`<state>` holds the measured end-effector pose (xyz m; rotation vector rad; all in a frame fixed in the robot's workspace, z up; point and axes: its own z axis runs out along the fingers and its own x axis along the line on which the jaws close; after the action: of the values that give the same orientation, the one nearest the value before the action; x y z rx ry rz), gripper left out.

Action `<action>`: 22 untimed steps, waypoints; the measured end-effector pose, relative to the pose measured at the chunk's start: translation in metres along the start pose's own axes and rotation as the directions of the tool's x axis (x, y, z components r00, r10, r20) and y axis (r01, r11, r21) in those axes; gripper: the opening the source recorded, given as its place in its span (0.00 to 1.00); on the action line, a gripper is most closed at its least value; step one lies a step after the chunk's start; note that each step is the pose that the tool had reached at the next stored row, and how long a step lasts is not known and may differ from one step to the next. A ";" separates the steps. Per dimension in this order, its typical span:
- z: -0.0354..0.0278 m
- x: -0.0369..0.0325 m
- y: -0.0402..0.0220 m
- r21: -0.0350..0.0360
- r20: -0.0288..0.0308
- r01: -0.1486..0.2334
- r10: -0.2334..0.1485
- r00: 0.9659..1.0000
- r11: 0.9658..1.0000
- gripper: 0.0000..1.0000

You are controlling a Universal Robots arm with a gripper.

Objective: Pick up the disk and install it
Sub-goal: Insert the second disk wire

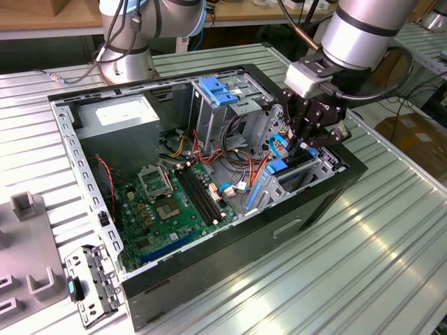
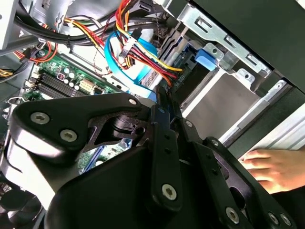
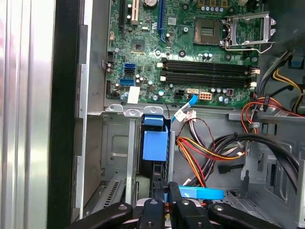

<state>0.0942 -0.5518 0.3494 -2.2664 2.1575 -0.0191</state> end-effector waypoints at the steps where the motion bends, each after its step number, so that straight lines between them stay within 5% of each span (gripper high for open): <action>1: 0.0002 0.0006 0.0000 0.001 0.000 -0.002 0.002 1.000 1.000 0.16; 15: 0.0024 0.0031 -0.0024 0.001 0.003 -0.017 0.017 1.000 1.000 0.16; 22: 0.0106 0.0043 -0.0022 0.001 0.005 -0.017 0.017 1.000 1.000 0.16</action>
<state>0.0968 -0.5560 0.3389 -2.2448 2.1740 -0.0152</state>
